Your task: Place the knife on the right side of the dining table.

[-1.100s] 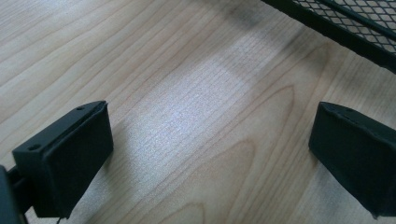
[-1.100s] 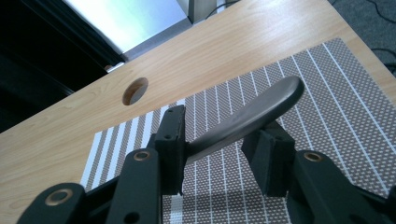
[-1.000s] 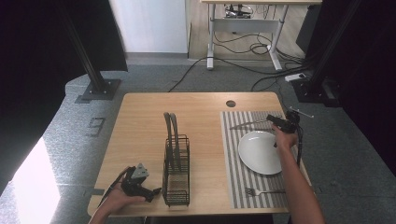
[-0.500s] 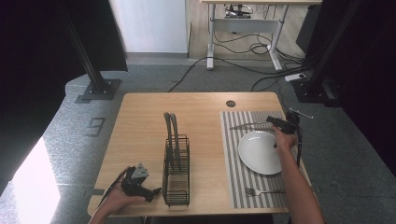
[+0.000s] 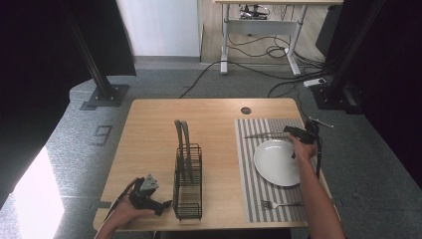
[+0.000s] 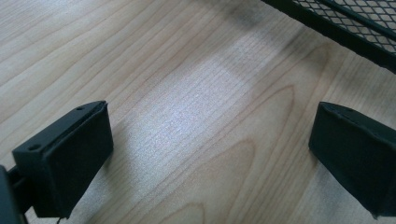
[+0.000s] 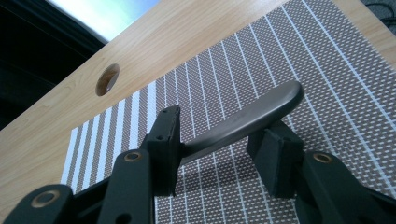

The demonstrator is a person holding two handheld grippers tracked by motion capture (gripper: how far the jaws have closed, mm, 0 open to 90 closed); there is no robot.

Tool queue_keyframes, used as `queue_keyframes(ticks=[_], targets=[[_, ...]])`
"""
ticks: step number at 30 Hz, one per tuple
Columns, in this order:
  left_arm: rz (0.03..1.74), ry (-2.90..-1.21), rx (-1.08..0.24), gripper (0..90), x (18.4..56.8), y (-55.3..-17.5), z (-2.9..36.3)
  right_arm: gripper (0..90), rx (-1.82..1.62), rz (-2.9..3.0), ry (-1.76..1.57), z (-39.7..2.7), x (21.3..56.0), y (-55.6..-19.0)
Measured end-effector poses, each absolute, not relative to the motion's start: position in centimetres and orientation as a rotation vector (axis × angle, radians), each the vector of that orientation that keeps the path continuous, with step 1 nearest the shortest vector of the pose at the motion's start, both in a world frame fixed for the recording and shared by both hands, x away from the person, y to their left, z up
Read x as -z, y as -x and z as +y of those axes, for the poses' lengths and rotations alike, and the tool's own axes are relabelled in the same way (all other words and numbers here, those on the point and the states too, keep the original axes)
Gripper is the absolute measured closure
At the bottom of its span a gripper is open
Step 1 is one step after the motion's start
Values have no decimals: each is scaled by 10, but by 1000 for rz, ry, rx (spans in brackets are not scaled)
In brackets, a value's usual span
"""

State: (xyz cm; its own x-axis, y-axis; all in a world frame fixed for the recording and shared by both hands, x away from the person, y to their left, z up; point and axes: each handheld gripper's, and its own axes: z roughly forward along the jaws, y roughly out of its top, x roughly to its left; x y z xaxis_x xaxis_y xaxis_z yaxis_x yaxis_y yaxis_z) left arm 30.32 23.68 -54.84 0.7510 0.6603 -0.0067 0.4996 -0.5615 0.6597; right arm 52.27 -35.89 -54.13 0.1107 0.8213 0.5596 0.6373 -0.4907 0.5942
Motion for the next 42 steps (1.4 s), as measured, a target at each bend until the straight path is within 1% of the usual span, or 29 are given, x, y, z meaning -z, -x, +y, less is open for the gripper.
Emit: queue_keyframes(ticks=[14, 28, 36, 42], targets=[[865, -2288, -317, 0, 548, -303, 237, 527, -1296, 1465, -2234, -359, 547, -526], [864, -2289, -317, 0, 548, -303, 237, 468, -1270, 1490, -2212, -358, 545, -526], [865, -2289, -317, 0, 548, -303, 237, 450, -1222, 1547, -2059, -356, 530, -522], [860, -2290, -314, 0, 548, -304, 237, 439, -1116, 1737, -1860, -337, 510, -528]])
